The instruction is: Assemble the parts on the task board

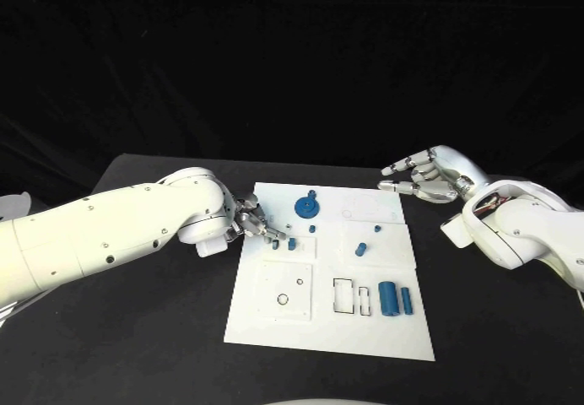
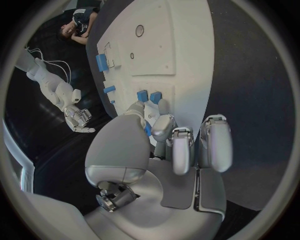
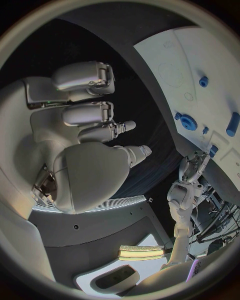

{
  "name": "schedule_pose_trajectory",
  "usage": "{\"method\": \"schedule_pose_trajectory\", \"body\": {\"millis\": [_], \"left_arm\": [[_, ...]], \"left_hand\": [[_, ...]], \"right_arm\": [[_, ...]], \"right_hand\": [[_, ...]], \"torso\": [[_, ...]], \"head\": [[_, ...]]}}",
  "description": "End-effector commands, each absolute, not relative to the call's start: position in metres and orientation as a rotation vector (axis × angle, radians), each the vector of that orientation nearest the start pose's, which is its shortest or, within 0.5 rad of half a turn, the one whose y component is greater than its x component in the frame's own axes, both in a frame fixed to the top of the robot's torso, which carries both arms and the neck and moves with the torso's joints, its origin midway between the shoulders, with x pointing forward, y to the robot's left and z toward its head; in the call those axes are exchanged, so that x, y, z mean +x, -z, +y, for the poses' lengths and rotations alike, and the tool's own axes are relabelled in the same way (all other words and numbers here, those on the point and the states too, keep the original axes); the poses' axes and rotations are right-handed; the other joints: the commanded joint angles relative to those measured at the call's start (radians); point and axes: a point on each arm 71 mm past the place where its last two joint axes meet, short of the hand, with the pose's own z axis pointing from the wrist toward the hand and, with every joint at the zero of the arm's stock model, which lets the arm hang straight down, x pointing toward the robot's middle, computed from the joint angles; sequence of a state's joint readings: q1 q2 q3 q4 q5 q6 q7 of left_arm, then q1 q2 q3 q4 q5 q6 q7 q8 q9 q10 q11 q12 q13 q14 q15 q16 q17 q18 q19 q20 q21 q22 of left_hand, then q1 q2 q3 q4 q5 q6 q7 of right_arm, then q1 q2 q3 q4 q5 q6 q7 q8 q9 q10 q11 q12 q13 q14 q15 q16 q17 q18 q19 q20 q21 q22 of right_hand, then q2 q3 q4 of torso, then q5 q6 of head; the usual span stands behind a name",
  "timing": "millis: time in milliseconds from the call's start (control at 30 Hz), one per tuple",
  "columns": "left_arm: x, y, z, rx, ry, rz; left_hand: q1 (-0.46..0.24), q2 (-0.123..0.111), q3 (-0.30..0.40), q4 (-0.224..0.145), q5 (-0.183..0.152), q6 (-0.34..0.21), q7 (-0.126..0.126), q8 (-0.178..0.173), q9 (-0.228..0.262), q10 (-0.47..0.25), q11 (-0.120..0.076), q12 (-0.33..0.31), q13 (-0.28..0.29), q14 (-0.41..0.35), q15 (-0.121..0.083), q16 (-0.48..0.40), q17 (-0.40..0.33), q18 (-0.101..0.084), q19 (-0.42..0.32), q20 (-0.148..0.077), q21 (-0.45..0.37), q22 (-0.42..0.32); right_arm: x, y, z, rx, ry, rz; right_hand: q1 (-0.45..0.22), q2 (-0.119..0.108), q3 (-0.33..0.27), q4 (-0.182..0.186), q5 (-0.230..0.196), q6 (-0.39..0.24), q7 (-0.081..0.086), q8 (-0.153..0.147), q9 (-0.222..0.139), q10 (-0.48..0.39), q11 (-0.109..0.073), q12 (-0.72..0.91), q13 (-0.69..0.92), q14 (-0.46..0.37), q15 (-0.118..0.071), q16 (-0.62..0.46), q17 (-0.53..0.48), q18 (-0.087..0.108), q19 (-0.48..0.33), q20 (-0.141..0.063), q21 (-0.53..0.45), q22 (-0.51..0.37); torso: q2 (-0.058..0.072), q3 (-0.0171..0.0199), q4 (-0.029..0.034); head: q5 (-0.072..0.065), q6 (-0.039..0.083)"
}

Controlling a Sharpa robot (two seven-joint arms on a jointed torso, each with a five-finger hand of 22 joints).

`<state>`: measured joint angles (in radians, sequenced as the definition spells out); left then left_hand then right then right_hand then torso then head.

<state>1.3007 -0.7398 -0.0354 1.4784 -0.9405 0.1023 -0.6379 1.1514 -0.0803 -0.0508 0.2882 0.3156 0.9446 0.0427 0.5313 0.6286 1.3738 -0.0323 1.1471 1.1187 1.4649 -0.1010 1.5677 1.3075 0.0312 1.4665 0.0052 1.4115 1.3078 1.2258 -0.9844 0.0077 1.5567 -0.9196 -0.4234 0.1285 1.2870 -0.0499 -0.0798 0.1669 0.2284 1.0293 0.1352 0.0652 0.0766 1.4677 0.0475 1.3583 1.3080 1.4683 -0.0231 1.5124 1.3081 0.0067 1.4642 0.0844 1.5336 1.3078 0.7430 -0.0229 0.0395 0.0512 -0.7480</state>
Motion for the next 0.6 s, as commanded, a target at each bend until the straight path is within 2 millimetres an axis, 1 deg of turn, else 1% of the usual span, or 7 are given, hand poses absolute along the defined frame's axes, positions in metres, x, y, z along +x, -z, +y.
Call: {"method": "schedule_pose_trajectory", "body": {"millis": [33, 200, 300, 467, 600], "left_arm": [[0.498, 0.178, 0.179, -0.375, 0.556, 2.224], [0.494, 0.174, 0.179, -0.374, 0.607, 2.166], [0.492, 0.174, 0.18, -0.372, 0.618, 2.155], [0.488, 0.179, 0.183, -0.334, 0.547, 2.21], [0.487, 0.183, 0.187, -0.298, 0.478, 2.255]], "left_hand": [[0.012, -0.005, -0.008, 0.0, -0.003, -0.002, 0.002, -0.012, -0.016, -0.004, 0.003, -0.004, -0.006, 0.106, 0.009, 0.003, 0.263, 0.014, 0.041, 0.009, -0.004, 0.1], [0.018, -0.006, -0.013, -0.001, -0.003, 0.001, 0.003, -0.017, -0.025, -0.001, 0.004, -0.001, -0.004, 0.106, 0.01, 0.003, 0.263, 0.013, 0.044, 0.01, -0.001, 0.104], [0.025, -0.001, -0.015, 0.0, 0.004, 0.008, 0.002, -0.021, -0.035, 0.003, 0.003, 0.003, -0.001, 0.106, 0.011, 0.003, 0.263, 0.012, 0.047, 0.011, 0.004, 0.11], [0.033, 0.004, -0.021, 0.0, 0.007, 0.025, 0.0, -0.025, -0.051, 0.018, 0.001, 0.026, 0.019, 0.106, 0.009, 0.003, 0.263, 0.004, 0.059, 0.011, 0.033, 0.138], [0.035, 0.006, -0.025, 0.0, 0.006, 0.033, -0.002, -0.025, -0.057, 0.023, 0.0, 0.033, 0.026, 0.106, 0.008, 0.003, 0.263, 0.001, 0.063, 0.01, 0.043, 0.148]], "right_arm": [[0.487, 0.143, -0.261, 0.31, -0.957, 1.517], [0.487, 0.144, -0.262, 0.312, -0.955, 1.518], [0.487, 0.144, -0.262, 0.313, -0.955, 1.519], [0.487, 0.145, -0.262, 0.314, -0.955, 1.521], [0.487, 0.146, -0.263, 0.315, -0.954, 1.522]], "right_hand": [[-0.001, 0.012, -0.008, 0.001, 0.004, 0.006, -0.003, 0.003, 0.002, 0.014, 0.0, -0.004, 0.152, 0.079, -0.002, -0.006, 0.156, 0.012, 0.064, -0.002, -0.007, 0.189], [-0.001, 0.012, -0.008, 0.001, 0.004, 0.006, -0.003, 0.003, 0.002, 0.014, 0.0, -0.004, 0.152, 0.079, -0.002, -0.006, 0.156, 0.012, 0.064, -0.002, -0.007, 0.189], [0.0, 0.014, -0.01, 0.001, 0.006, 0.005, -0.003, 0.003, 0.002, 0.014, 0.0, -0.003, 0.152, 0.079, -0.002, -0.005, 0.157, 0.012, 0.065, -0.002, -0.006, 0.19], [0.0, 0.014, -0.01, 0.001, 0.006, 0.005, -0.003, 0.003, 0.002, 0.014, 0.0, -0.003, 0.152, 0.079, -0.002, -0.005, 0.157, 0.012, 0.065, -0.002, -0.006, 0.19], [0.0, 0.014, -0.01, 0.001, 0.006, 0.005, -0.003, 0.003, 0.002, 0.014, 0.0, -0.003, 0.152, 0.079, -0.002, -0.005, 0.157, 0.012, 0.065, -0.002, -0.006, 0.19]], "torso": [[-0.001, 0.001, 0.0013], [0.0, -0.0004, 0.0012], [-0.001, 0.0, 0.0009], [-0.001, 0.0009, 0.0008], [-0.001, -0.0002, 0.0008]], "head": [[0.0, 0.003], [-0.001, 0.002], [0.001, 0.001], [0.002, 0.001], [0.003, 0.0]]}}
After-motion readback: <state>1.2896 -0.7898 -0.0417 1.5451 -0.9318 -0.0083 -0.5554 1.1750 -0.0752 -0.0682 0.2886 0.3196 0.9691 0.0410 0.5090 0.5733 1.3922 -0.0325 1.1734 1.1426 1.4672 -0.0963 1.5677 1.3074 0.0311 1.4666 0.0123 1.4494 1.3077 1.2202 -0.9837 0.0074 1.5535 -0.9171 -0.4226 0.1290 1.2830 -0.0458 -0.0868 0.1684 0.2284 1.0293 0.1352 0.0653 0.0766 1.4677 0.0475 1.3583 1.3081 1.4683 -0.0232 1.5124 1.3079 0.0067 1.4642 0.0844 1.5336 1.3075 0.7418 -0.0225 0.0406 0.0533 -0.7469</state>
